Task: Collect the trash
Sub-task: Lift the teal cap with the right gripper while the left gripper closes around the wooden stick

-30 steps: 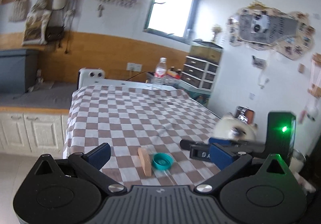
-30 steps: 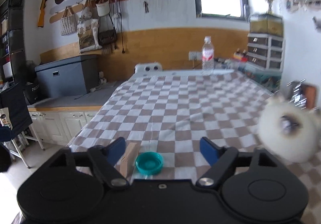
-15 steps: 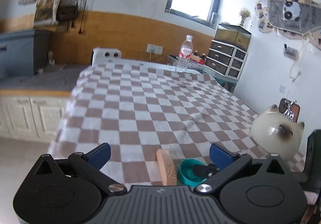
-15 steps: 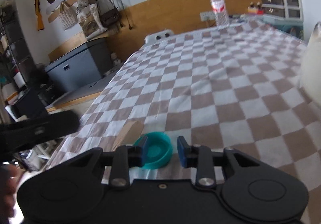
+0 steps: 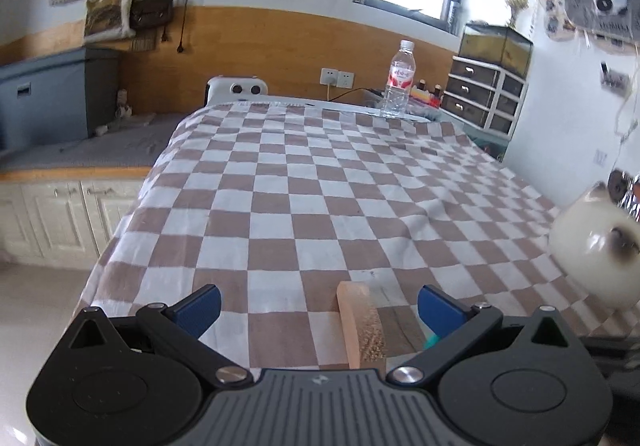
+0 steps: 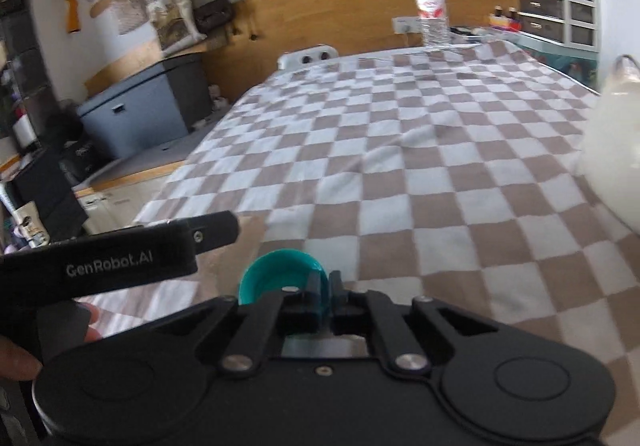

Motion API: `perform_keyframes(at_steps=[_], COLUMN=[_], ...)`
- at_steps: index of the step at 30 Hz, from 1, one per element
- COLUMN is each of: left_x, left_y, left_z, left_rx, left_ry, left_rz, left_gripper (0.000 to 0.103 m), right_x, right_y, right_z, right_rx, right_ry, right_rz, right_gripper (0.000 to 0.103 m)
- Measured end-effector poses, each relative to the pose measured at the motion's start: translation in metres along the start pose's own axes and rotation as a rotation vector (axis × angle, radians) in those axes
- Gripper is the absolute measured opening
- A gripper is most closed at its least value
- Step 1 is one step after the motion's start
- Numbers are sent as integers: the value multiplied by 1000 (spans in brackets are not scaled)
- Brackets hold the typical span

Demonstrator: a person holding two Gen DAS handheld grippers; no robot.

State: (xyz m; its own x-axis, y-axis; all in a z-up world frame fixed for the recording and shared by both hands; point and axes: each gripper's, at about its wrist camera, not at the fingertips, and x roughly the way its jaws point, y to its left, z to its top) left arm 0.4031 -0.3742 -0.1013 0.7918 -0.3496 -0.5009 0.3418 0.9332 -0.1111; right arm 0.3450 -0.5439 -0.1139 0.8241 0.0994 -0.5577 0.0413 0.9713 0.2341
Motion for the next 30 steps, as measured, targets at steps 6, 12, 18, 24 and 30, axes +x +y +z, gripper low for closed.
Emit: perform_keyframes(at_steps=[6,12,18,24,30], left_x=[7,9,2,-15,-7], left_y=[-6,13,29,23,8], left_z=[-4,-4,-4,-6,-7], left_rx=[75,21,0,23,77], left_ry=[4,53,50,-37,2], left_rz=[73,86,147,44,-25], left_gripper=[103,103,103,99,81], right_x=[-11,-9,-9,-12,-23], right_y=[-20,-19,-20,-22,-15], right_z=[2,0,-1,1,1], right_rx=[55,35,29,30,-19], right_ry=[-9,-2,-1,-24,-67], right_rz=[-87,-90,-89,-71,-37], right_gripper=[4,4,4,13,49])
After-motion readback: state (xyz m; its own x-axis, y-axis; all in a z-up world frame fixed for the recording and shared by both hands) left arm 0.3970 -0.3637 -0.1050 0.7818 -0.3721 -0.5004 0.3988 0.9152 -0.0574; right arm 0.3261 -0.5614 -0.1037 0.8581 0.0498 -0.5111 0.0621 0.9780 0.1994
